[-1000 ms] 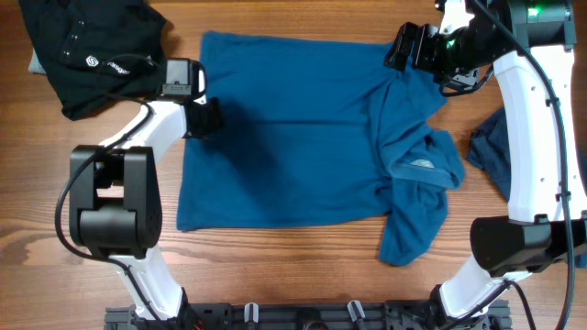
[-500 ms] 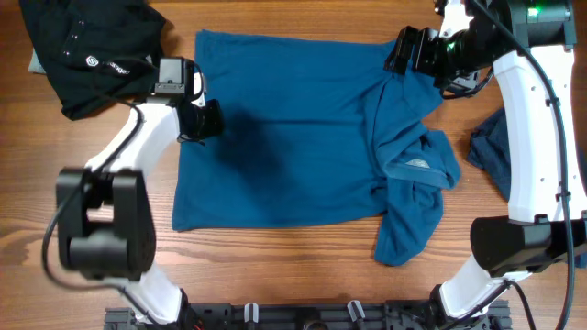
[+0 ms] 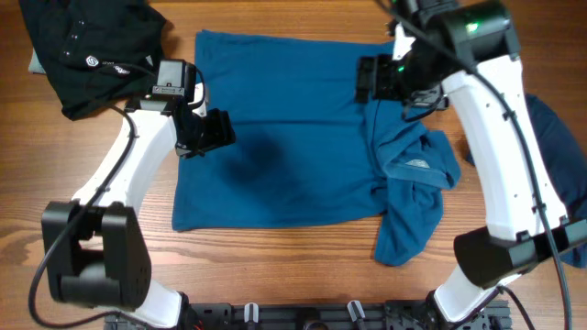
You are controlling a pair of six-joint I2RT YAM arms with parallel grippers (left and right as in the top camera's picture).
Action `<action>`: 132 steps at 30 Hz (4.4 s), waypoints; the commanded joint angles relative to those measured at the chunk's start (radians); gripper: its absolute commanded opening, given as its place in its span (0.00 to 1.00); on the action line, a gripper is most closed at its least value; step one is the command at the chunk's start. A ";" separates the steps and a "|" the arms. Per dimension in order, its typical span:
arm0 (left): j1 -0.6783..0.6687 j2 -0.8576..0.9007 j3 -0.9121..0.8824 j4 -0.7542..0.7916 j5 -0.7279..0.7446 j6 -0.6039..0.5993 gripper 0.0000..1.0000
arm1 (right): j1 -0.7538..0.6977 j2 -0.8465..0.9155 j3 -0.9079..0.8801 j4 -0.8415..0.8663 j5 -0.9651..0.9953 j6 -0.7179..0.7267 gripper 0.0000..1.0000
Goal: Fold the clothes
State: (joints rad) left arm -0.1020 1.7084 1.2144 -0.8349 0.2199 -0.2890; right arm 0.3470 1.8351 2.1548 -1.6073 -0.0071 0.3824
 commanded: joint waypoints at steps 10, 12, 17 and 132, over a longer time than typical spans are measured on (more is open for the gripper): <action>-0.123 -0.137 -0.086 -0.165 0.026 -0.117 1.00 | 0.023 -0.059 -0.105 -0.001 0.157 0.070 1.00; -0.130 -0.137 -0.137 -0.100 0.027 -0.151 1.00 | -0.016 -0.059 -0.168 -0.001 0.157 0.070 1.00; -0.130 -0.134 -0.264 0.045 0.048 -0.195 1.00 | -0.092 -0.059 -0.329 0.069 0.104 0.039 1.00; -0.130 -0.090 -0.332 0.167 -0.012 -0.224 1.00 | -0.581 -0.061 -0.687 0.693 0.214 -0.091 1.00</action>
State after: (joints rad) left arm -0.2298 1.6066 0.8871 -0.6659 0.2253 -0.5037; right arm -0.2325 1.7874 1.4185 -0.8940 0.2497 0.3164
